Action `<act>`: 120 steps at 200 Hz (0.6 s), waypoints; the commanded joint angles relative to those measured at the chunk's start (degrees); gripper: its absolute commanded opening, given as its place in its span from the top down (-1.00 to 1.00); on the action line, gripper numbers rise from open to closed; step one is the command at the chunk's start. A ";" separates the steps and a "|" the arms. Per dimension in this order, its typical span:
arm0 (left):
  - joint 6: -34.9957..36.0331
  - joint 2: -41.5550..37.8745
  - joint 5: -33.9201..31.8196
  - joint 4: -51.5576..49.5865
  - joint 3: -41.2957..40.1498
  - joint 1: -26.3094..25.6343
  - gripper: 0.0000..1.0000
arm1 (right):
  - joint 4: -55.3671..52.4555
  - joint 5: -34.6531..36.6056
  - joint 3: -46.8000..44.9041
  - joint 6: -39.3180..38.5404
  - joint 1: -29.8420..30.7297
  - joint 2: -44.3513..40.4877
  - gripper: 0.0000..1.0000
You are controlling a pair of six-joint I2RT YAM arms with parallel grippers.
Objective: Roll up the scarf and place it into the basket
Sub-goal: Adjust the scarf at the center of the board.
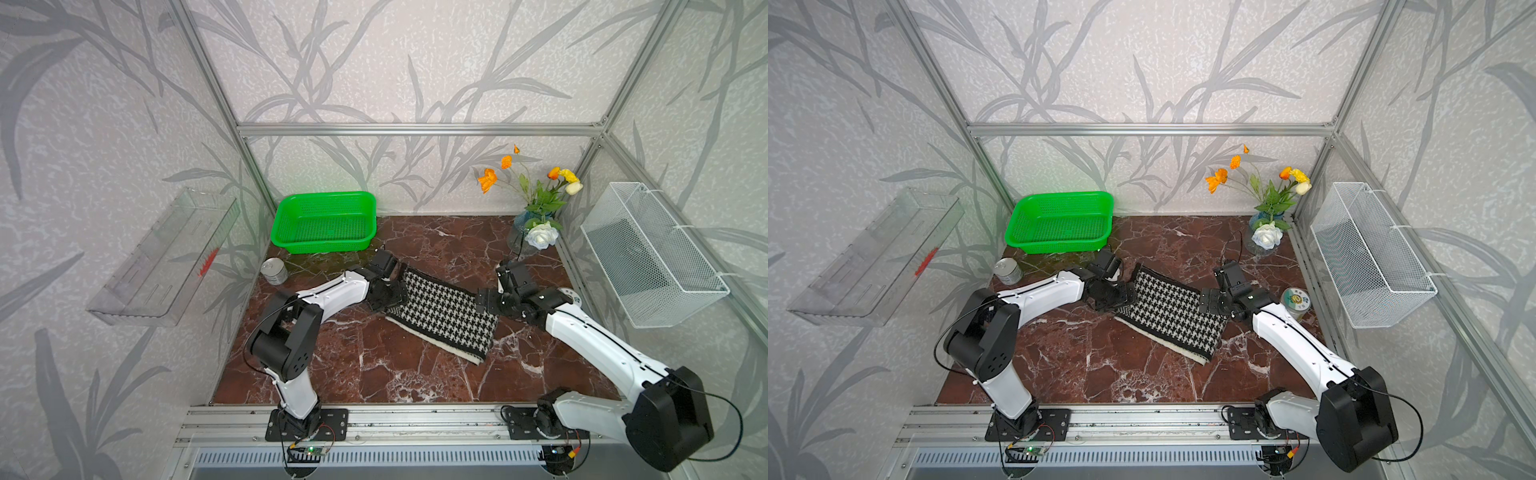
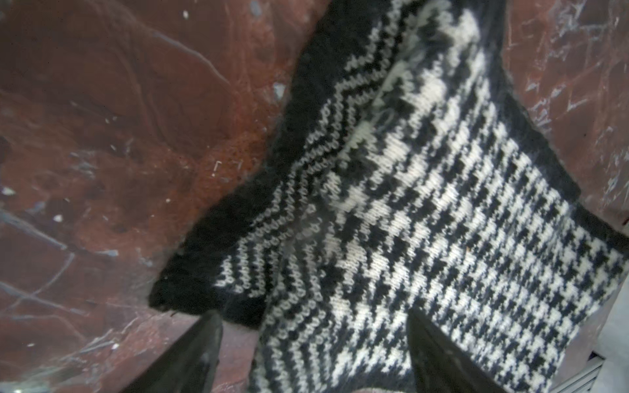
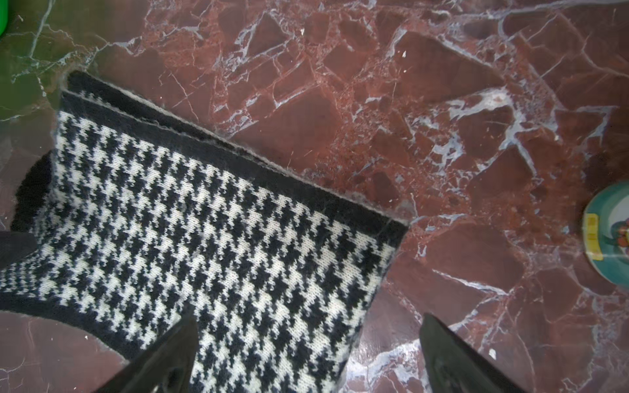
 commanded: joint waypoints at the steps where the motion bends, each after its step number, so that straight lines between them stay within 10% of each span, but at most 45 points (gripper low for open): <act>1: 0.40 0.26 0.46 0.35 1.50 0.14 -0.32 | 1.02 -1.16 -1.75 0.27 -0.88 0.78 -0.98; 46: 0.13 0.02 1.93 1.45 1.83 0.32 0.29 | 2.02 -1.26 -2.79 0.30 -1.23 1.52 -0.99; 74: 0.50 0.77 3.50 1.36 3.14 0.41 1.00 | 2.76 -1.86 -3.18 0.55 -1.82 2.68 -0.98; 120: 2.50 -0.39 0.33 -0.41 4.49 0.58 1.00 | 3.76 -2.82 -3.21 1.27 -2.94 4.27 -0.98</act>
